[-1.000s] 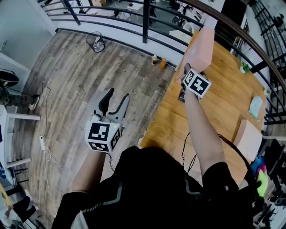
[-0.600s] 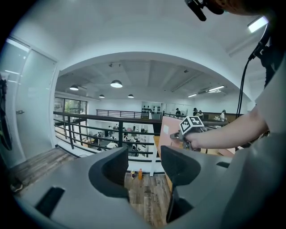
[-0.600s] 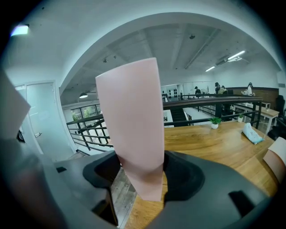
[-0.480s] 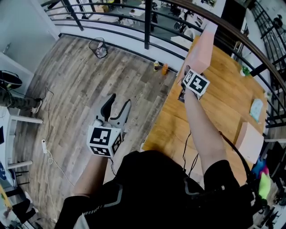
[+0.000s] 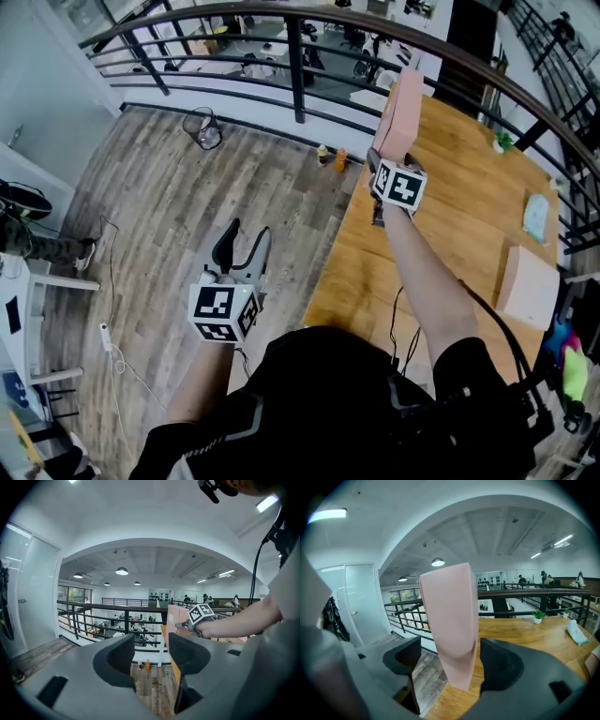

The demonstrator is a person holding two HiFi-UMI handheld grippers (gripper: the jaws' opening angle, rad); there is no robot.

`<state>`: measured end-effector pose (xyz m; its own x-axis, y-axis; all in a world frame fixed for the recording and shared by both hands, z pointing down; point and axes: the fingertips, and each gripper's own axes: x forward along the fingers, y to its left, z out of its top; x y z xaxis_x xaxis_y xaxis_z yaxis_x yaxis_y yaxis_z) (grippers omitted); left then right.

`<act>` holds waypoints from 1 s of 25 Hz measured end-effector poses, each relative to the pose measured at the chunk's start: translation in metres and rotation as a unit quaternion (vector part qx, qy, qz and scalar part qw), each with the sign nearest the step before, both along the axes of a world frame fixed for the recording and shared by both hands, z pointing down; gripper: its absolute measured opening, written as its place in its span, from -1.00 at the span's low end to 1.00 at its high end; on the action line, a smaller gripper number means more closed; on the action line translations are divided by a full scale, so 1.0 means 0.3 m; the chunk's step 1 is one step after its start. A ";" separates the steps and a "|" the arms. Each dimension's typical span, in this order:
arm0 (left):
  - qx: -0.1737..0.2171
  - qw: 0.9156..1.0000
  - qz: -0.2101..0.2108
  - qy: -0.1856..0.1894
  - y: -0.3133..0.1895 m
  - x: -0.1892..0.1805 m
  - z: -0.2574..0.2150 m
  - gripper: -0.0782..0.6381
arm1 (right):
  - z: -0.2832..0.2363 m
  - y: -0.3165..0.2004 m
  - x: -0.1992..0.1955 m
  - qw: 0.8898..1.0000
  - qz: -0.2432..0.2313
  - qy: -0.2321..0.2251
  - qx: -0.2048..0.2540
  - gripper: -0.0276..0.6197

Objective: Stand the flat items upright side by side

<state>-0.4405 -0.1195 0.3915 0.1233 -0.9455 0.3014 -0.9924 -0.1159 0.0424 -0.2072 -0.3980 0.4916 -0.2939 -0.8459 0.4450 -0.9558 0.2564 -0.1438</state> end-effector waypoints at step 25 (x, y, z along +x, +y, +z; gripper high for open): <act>0.052 0.974 0.217 0.040 -0.164 0.722 -0.140 -0.11 | -0.379 0.585 0.650 0.990 -0.087 -0.054 0.092 0.27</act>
<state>-0.2239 -0.1686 0.3496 0.5372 -0.8241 0.1797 -0.8430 -0.5314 0.0831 -0.0123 -0.2227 0.3780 -0.4799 -0.8422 0.2456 -0.8765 0.4477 -0.1772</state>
